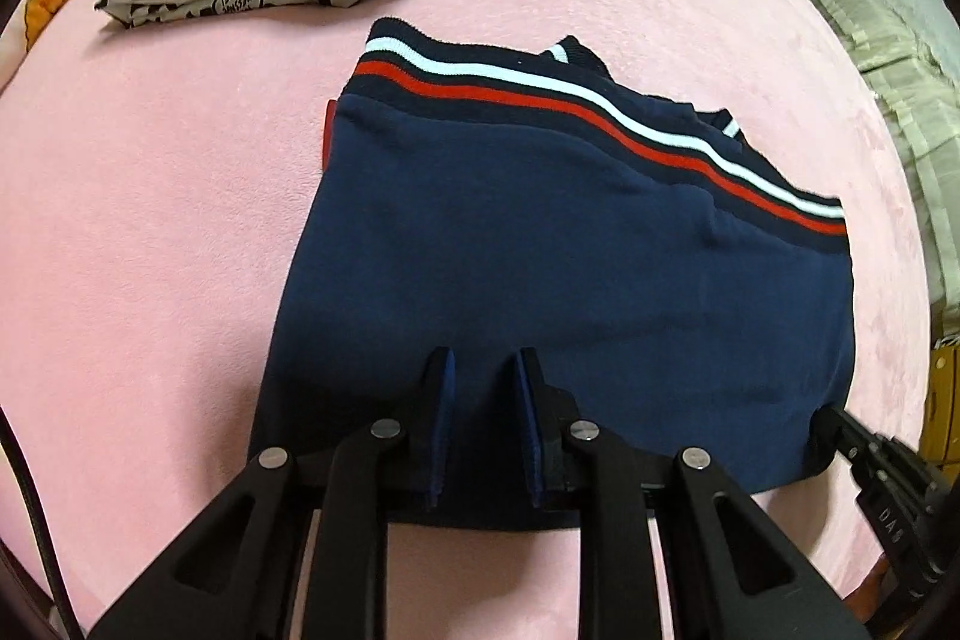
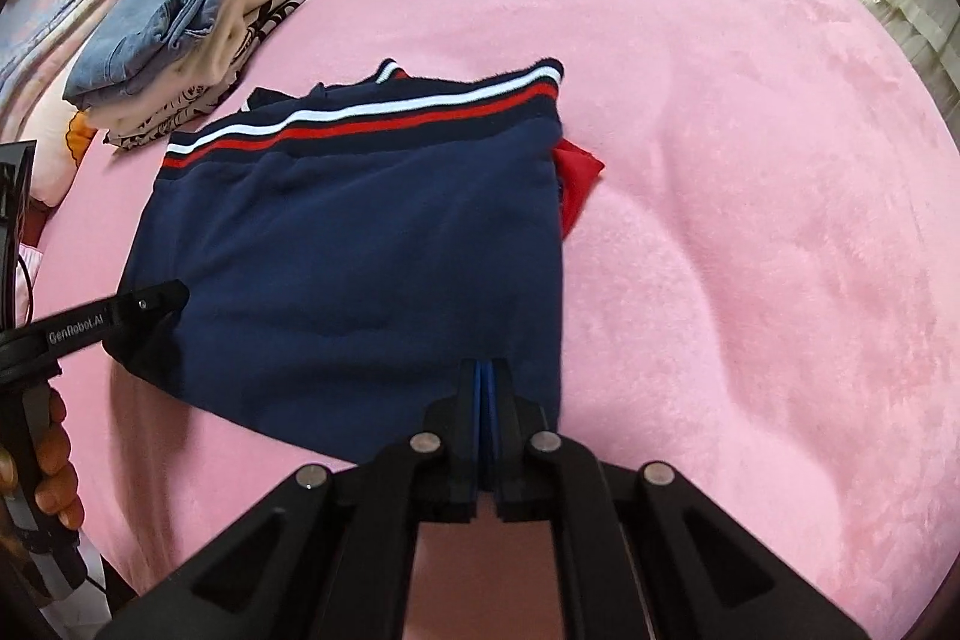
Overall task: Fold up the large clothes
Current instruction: 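Press the folded edge flat with both grippers, then open them, then move both grippers to the side edge of the folded jacket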
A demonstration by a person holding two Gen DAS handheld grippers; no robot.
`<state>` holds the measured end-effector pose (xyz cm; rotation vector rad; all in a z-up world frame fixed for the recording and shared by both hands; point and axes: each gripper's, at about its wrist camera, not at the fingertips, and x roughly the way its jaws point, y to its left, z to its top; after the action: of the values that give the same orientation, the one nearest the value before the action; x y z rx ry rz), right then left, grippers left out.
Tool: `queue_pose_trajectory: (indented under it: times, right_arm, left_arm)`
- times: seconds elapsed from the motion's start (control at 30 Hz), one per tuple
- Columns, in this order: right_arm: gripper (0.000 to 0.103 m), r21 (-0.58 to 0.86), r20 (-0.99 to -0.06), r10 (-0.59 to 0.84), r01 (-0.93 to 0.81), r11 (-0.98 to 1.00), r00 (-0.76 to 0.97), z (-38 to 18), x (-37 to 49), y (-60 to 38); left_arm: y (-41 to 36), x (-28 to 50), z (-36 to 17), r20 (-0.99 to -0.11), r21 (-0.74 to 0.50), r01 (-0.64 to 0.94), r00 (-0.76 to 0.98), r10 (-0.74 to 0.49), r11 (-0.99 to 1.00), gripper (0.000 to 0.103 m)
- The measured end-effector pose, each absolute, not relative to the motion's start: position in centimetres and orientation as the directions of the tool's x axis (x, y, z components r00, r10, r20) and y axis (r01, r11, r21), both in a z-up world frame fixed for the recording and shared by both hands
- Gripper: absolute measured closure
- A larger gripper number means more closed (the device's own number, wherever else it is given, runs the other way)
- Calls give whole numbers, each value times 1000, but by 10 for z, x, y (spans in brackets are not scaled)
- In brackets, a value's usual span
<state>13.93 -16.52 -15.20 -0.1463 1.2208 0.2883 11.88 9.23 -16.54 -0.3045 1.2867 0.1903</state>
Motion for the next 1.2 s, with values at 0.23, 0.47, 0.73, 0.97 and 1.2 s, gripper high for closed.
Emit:
queue_pose_trajectory:
  times: [0.23,0.47,0.73,0.97,1.2]
  right_arm:
    - [100,45,-940,136,-280,959,314,-135,128,-162]
    - [100,-1,-943,105,-318,948,315,-118,106,-147]
    - [90,-7,-940,95,-297,955,327,-106,75,-132]
    - [90,18,-939,111,-275,961,325,-104,53,-123]
    - [90,37,-934,128,-266,963,332,-107,37,-115]
  left_arm:
    - [82,96,-128,-954,-103,-309,300,-6,945,47]
    - [92,63,-100,-946,-162,-335,320,-49,928,46]
    - [105,26,-88,-939,-205,-339,332,-87,918,45]
    - [105,6,-88,-936,-243,-328,327,-132,913,45]
    - [97,-10,-104,-937,-275,-320,300,-179,907,45]
